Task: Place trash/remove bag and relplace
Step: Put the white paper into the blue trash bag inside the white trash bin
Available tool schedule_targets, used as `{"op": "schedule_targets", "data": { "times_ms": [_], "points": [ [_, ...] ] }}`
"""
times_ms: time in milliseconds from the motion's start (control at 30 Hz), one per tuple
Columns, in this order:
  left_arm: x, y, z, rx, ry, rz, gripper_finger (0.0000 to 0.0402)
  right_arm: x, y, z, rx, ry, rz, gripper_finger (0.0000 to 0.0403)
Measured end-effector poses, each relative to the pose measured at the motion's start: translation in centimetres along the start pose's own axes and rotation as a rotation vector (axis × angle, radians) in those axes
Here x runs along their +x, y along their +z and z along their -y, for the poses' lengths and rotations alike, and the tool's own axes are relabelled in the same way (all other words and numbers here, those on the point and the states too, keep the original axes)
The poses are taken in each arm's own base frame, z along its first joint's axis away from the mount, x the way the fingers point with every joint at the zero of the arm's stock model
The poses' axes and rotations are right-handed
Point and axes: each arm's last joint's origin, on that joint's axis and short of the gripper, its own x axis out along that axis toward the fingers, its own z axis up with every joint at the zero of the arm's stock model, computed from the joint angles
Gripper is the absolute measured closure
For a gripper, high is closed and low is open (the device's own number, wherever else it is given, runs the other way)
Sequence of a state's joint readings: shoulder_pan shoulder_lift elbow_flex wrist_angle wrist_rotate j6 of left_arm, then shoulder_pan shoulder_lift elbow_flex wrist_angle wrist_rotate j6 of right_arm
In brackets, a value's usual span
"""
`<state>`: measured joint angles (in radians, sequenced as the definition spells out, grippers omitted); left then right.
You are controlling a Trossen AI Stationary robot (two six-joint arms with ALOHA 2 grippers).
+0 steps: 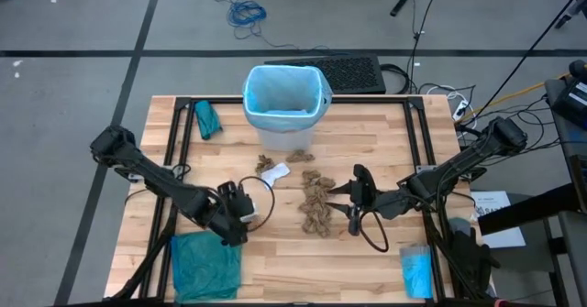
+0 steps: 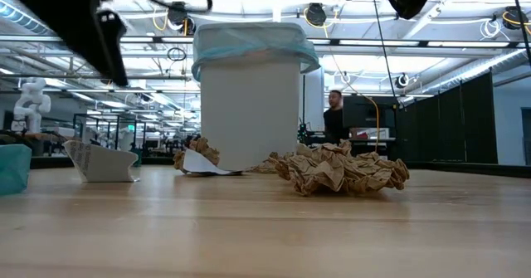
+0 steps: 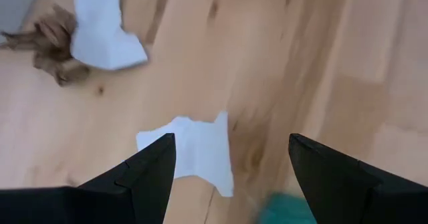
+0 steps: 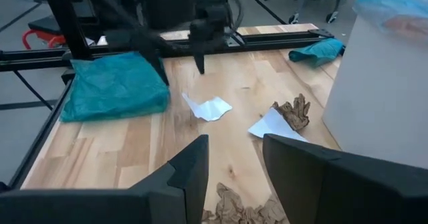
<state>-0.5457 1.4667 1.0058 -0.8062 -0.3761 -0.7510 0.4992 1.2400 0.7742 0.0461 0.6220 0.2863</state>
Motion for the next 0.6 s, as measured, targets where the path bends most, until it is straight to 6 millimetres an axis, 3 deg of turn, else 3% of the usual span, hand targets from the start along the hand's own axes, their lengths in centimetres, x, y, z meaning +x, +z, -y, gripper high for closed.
{"op": "schedule_targets", "data": {
  "times_ms": [267, 600],
  "points": [
    [4.1, -0.9, 1.4, 0.056, 0.09, -0.117, 0.0118, 0.0, -0.1, 0.0, -0.004, -0.002, -0.006, 0.0268],
    [5.0, -1.2, 1.6, 0.052, 0.117, -0.135, 0.0123, 0.0, -0.1, 0.0, 0.008, -0.003, -0.009, 0.0268]
  ]
}}
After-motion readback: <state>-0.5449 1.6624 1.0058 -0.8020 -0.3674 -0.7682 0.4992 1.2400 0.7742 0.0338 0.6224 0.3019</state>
